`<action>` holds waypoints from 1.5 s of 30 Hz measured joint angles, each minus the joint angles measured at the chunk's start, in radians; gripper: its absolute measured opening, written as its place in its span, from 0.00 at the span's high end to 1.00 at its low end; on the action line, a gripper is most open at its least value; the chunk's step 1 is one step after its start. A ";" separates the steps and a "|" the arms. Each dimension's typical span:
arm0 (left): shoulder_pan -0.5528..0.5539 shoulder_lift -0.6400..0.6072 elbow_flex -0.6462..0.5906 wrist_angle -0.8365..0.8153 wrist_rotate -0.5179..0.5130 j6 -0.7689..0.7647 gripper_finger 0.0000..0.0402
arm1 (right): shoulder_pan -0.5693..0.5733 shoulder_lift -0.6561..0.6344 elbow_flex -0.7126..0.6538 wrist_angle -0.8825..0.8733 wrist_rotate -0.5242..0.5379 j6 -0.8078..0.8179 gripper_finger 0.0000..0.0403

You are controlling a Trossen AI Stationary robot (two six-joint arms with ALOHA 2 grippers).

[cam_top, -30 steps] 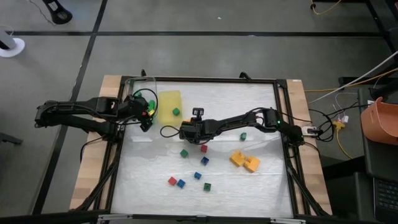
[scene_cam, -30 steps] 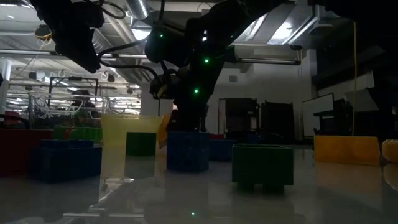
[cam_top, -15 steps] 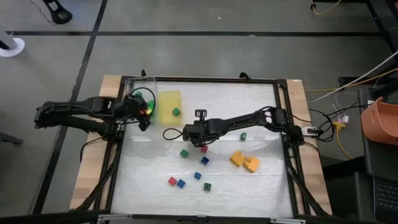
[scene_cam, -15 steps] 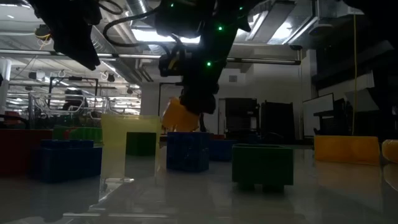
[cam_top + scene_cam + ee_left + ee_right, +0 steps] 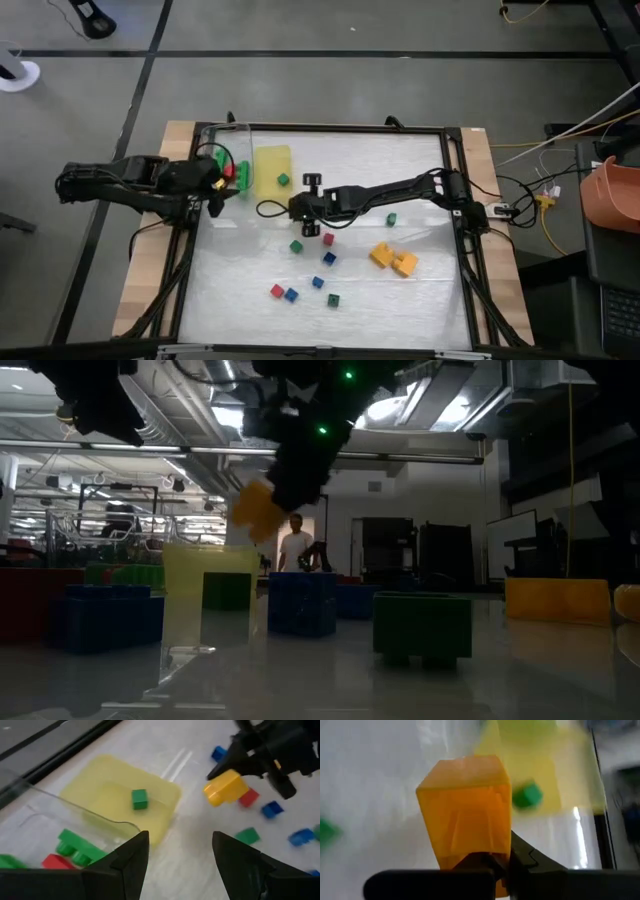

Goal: Sort blocks by size
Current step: Put the large yellow game piece into the transparent bin

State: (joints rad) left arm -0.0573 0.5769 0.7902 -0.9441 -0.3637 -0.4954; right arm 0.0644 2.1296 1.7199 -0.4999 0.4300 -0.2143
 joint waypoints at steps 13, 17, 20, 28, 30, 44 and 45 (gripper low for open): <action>-0.179 -0.001 0.000 0.085 0.002 0.000 0.49 | -0.137 0.000 0.001 0.518 -0.278 -0.048 0.97; -0.222 0.001 0.000 0.135 0.002 0.005 0.49 | -0.185 0.000 0.001 0.613 -0.318 -0.047 0.97; -0.248 0.001 0.000 0.164 0.002 0.005 0.49 | -0.213 0.001 0.001 0.675 -0.318 -0.046 0.96; -0.285 0.001 0.000 0.275 0.002 0.101 0.49 | -0.250 0.066 0.003 0.919 -0.407 -0.043 0.97; -0.293 0.001 0.000 0.299 0.002 0.120 0.49 | -0.255 0.090 0.003 0.955 -0.406 -0.030 0.97; -0.312 0.027 0.000 0.360 0.001 0.162 0.49 | -0.275 0.225 0.002 1.152 -0.442 0.139 0.96; -0.312 0.029 0.000 0.360 0.001 0.165 0.49 | -0.274 0.226 0.002 1.158 -0.443 0.151 0.96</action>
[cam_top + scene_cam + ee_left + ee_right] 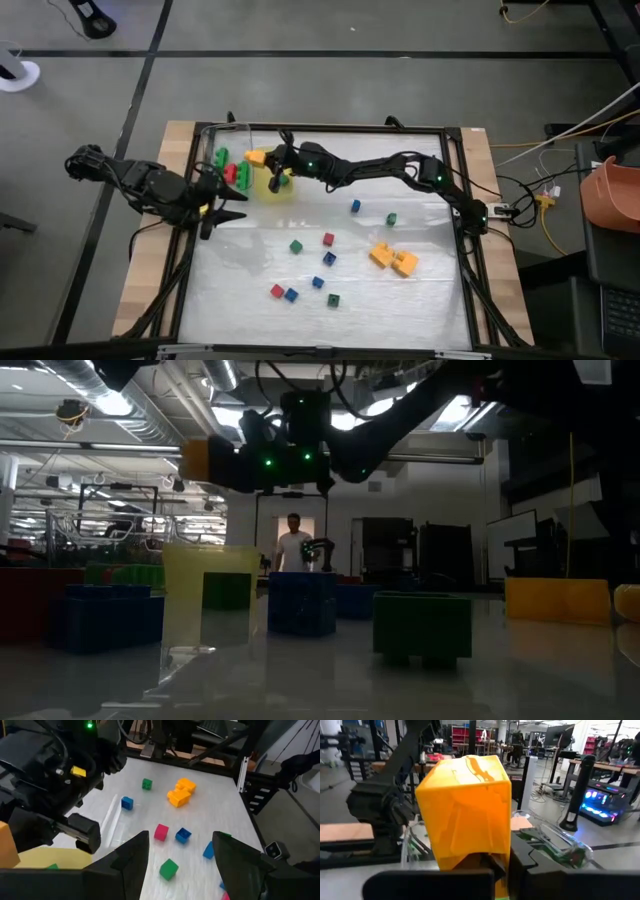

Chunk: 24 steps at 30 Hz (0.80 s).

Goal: Sort blocks by size
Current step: Put the large yellow game piece into the transparent bin

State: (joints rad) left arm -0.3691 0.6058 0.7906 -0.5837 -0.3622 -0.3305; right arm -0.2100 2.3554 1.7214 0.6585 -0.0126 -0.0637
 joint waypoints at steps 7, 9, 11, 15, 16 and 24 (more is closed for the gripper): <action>0.000 0.012 0.000 0.001 -0.012 0.004 0.49 | 0.008 0.001 0.037 0.026 -0.018 0.014 0.96; 0.000 0.013 0.000 0.005 -0.015 0.004 0.49 | 0.008 0.001 0.096 -0.040 -0.034 0.015 0.96; 0.000 0.012 0.000 0.017 -0.016 0.008 0.49 | 0.007 0.000 0.165 -0.137 -0.034 0.014 0.96; 0.000 0.012 0.000 0.070 -0.017 0.045 0.49 | 0.007 0.015 0.287 -0.240 -0.034 0.006 0.96; 0.000 0.012 0.000 0.083 -0.017 0.054 0.49 | 0.006 0.022 0.312 -0.254 -0.034 0.006 0.96; 0.000 0.010 0.000 0.110 -0.017 0.073 0.49 | 0.006 0.159 0.420 -0.320 -0.041 0.008 0.96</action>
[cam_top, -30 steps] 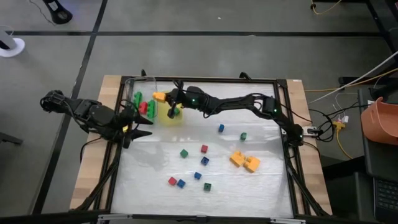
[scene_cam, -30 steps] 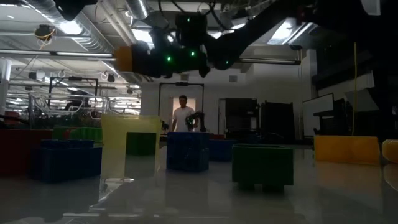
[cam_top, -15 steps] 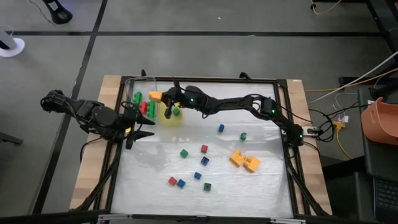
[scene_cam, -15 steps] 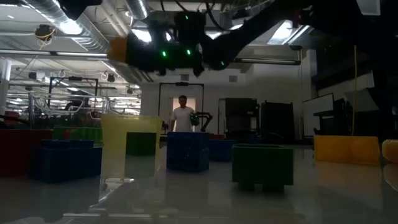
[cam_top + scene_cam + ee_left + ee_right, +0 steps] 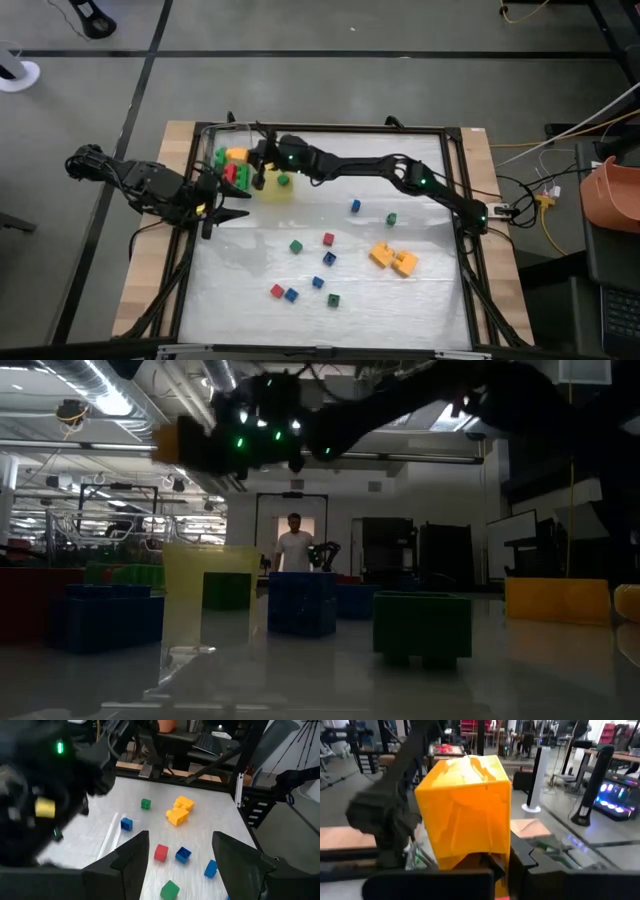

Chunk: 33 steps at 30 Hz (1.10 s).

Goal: Sort blocks by size
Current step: Put the large yellow game piece into the transparent bin

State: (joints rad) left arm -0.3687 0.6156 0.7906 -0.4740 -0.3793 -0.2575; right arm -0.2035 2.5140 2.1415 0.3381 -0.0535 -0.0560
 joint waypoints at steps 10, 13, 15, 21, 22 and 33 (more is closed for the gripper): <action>0.000 0.000 0.000 -0.004 0.001 0.000 0.49 | -0.002 0.103 0.018 0.067 0.044 -0.001 0.95; 0.000 0.000 0.000 -0.005 0.001 -0.001 0.49 | -0.002 0.105 0.018 0.074 0.043 -0.001 0.90; 0.000 0.000 0.000 -0.006 0.001 -0.001 0.49 | -0.002 0.105 0.018 0.059 0.044 -0.001 0.84; 0.000 0.000 0.000 -0.008 0.002 -0.003 0.49 | -0.002 0.107 0.018 0.065 0.107 0.053 0.64; 0.000 0.000 0.000 -0.008 0.002 -0.004 0.49 | -0.002 0.107 0.018 0.064 0.110 0.059 0.62; 0.000 0.000 0.000 -0.012 0.002 -0.004 0.49 | -0.007 0.107 0.017 -0.106 0.192 0.173 0.60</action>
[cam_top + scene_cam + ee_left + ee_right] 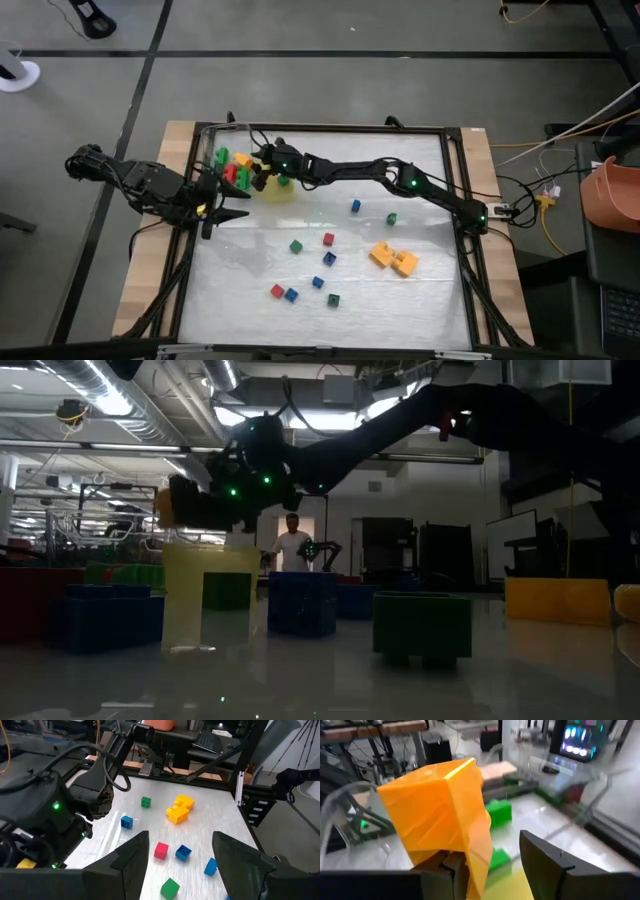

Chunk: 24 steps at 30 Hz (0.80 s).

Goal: Sort blocks by size
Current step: Put the large yellow game piece into the transparent bin

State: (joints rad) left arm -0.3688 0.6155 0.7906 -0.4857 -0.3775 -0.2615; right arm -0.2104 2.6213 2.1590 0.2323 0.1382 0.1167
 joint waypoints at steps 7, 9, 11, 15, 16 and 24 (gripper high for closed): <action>0.000 0.004 0.000 -0.023 -0.019 -0.022 0.49 | 0.022 0.000 0.000 0.023 -0.051 0.008 0.60; 0.000 0.019 0.000 -0.071 -0.095 -0.061 0.49 | 0.025 0.000 0.000 0.043 -0.054 0.007 0.60; 0.005 0.044 0.000 -0.138 -0.211 -0.107 0.49 | 0.021 0.000 0.000 0.057 -0.052 0.007 0.60; 0.036 0.123 0.000 -0.225 -0.434 -0.150 0.49 | 0.018 0.000 0.000 0.055 -0.050 0.009 0.60; 0.047 0.144 0.000 -0.231 -0.478 -0.150 0.49 | 0.019 0.000 0.000 0.056 -0.051 0.009 0.60; 0.185 0.318 0.000 -0.271 -0.588 -0.113 0.49 | 0.021 0.000 0.000 0.056 -0.052 0.009 0.60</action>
State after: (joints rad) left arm -0.1838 0.9335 0.7906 -0.7566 -0.9657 -0.3745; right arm -0.1889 2.6213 2.1593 0.2883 0.0860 0.1256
